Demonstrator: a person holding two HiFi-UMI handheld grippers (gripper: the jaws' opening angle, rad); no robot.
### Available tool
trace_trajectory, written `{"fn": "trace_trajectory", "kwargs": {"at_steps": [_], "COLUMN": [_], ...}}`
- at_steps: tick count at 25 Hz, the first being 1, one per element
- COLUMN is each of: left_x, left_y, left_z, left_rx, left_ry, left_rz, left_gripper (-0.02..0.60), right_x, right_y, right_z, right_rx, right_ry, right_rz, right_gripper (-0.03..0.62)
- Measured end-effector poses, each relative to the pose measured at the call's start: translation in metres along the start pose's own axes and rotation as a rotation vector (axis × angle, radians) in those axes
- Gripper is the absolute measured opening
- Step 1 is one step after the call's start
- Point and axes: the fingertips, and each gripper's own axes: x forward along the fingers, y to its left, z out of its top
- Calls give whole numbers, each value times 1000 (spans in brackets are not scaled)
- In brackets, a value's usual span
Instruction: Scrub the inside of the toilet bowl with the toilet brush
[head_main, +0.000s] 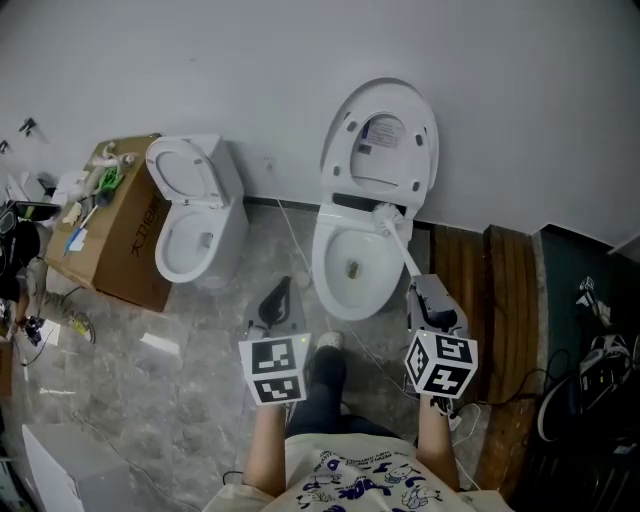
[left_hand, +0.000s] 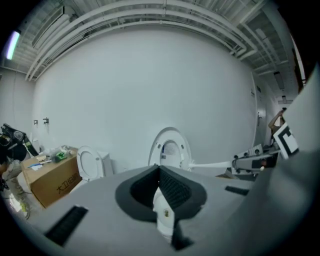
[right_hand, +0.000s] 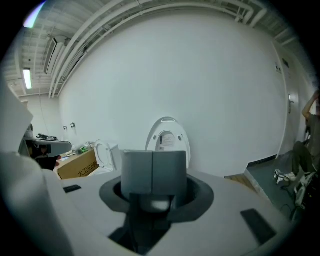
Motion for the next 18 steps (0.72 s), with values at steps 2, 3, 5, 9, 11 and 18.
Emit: {"fn": "trace_trajectory", "kwargs": {"at_steps": [2, 3, 5, 9, 11, 18], "left_x": [25, 37, 62, 108, 128, 184], "left_y": [8, 13, 22, 37, 43, 55], "left_z": [9, 13, 22, 36, 39, 29], "left_rx": [2, 2, 3, 7, 8, 14], "left_ry": [3, 7, 18, 40, 53, 123], "left_rz": [-3, -6, -13, -25, -35, -72], "left_gripper": [2, 2, 2, 2, 2, 2], "right_x": [23, 34, 56, 99, 118, 166], "right_y": [0, 0, 0, 1, 1, -2], "right_z": [10, 15, 25, 42, 44, 39], "right_rx": [-3, -5, -6, 1, 3, 18], "right_ry": [5, 12, 25, 47, 65, 131], "right_rz": [-4, -7, -10, -13, -20, -46], "right_gripper": [169, 169, 169, 169, 169, 169]}}
